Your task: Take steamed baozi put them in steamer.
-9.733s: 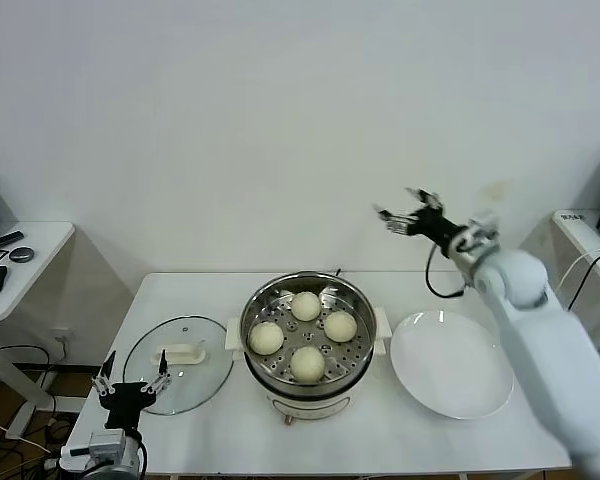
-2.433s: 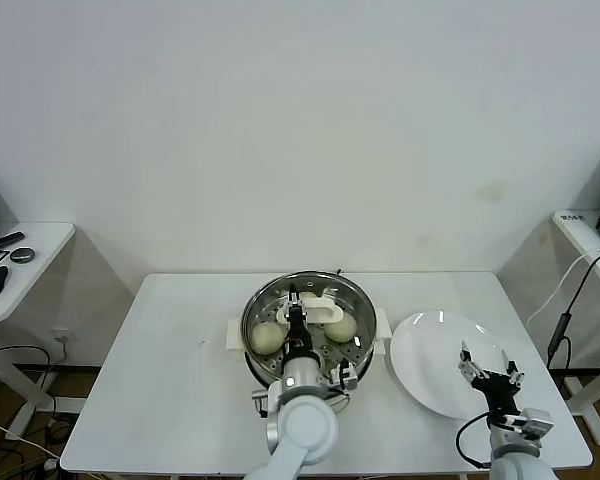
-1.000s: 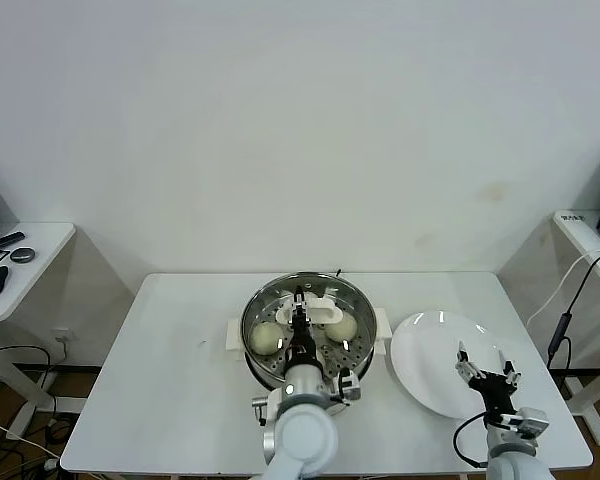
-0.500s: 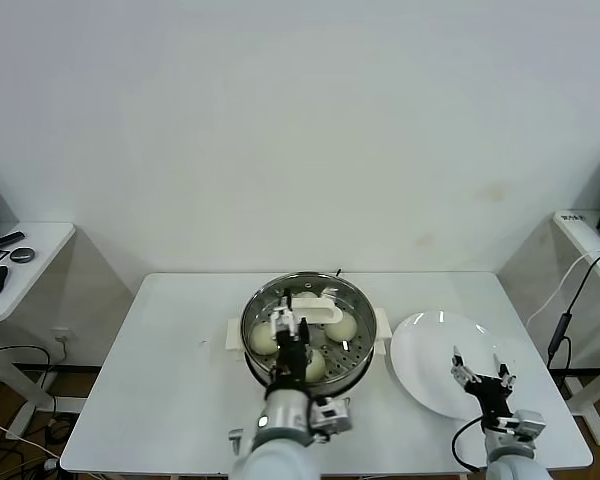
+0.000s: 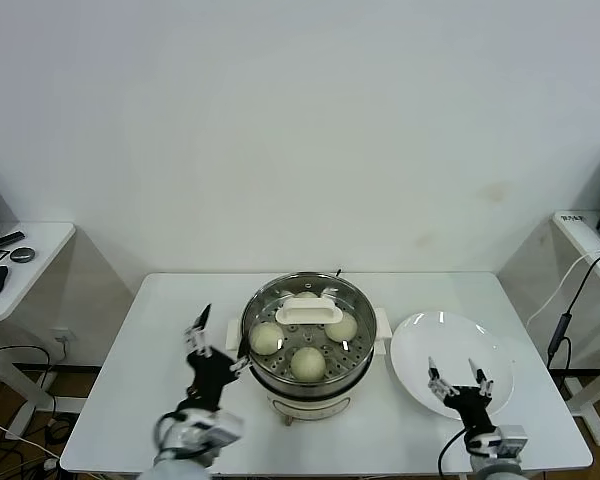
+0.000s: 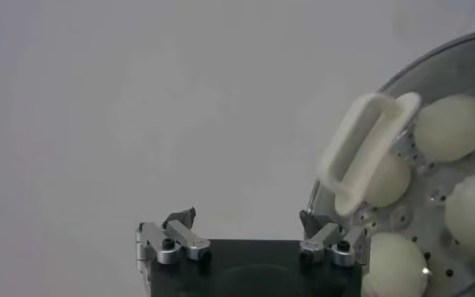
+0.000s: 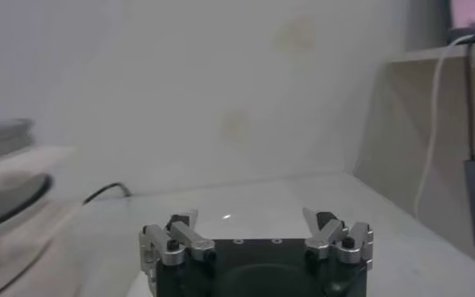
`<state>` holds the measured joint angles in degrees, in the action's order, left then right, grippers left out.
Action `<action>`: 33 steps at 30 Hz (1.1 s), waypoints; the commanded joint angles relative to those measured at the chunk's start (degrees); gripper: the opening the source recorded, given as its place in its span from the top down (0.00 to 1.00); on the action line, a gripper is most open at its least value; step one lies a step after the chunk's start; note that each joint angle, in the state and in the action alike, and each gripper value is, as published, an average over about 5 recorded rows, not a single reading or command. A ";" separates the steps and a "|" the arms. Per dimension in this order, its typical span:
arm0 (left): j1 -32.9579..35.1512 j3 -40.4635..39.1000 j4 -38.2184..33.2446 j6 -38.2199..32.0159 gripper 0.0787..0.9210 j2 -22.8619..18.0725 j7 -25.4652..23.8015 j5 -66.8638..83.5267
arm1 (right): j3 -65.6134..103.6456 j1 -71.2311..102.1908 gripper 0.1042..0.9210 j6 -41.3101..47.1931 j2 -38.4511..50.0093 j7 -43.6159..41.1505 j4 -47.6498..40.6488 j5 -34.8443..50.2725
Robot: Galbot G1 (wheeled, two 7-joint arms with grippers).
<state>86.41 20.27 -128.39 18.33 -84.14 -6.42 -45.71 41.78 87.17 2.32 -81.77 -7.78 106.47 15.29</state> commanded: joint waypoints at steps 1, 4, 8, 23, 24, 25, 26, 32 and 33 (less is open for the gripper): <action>13.97 22.20 5.34 -16.36 0.12 -1.79 5.69 42.09 | -4.25 6.49 0.12 -3.68 0.25 -0.67 4.04 -0.10; 17.48 20.54 4.49 -15.91 0.12 -2.06 5.79 42.40 | -3.98 9.05 0.12 -2.22 1.65 -0.54 6.01 -1.29; 20.62 17.80 3.79 -14.34 0.12 -1.46 5.94 42.17 | -2.11 12.11 0.12 1.23 3.14 -1.23 8.58 -3.96; 24.31 15.90 -1.40 -9.72 0.12 -0.66 6.61 41.63 | -2.64 15.42 0.12 6.50 3.73 0.02 13.78 -3.32; 24.51 15.86 -1.60 -9.46 0.12 -0.60 6.58 41.70 | -2.52 15.46 0.12 6.67 3.82 -0.10 13.87 -3.31; 24.64 15.84 -1.74 -9.16 0.12 -0.54 6.53 41.78 | -2.42 15.53 0.12 6.64 3.88 -0.22 13.96 -3.29; 24.78 15.84 -1.90 -8.88 0.12 -0.47 6.48 41.85 | -2.28 15.70 0.12 6.68 3.93 -0.40 14.14 -3.45; 25.89 15.51 -3.39 -8.02 0.12 1.04 6.45 42.23 | -0.90 16.62 0.12 6.82 3.73 -2.01 16.09 -6.55; 25.99 15.52 -3.56 -8.04 0.12 1.31 6.50 42.16 | -0.66 16.59 0.12 7.33 3.66 -2.11 16.46 -6.45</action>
<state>110.02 35.44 -130.18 9.68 -83.99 -0.35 -5.26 40.15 102.05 7.47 -78.14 -8.79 119.87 11.26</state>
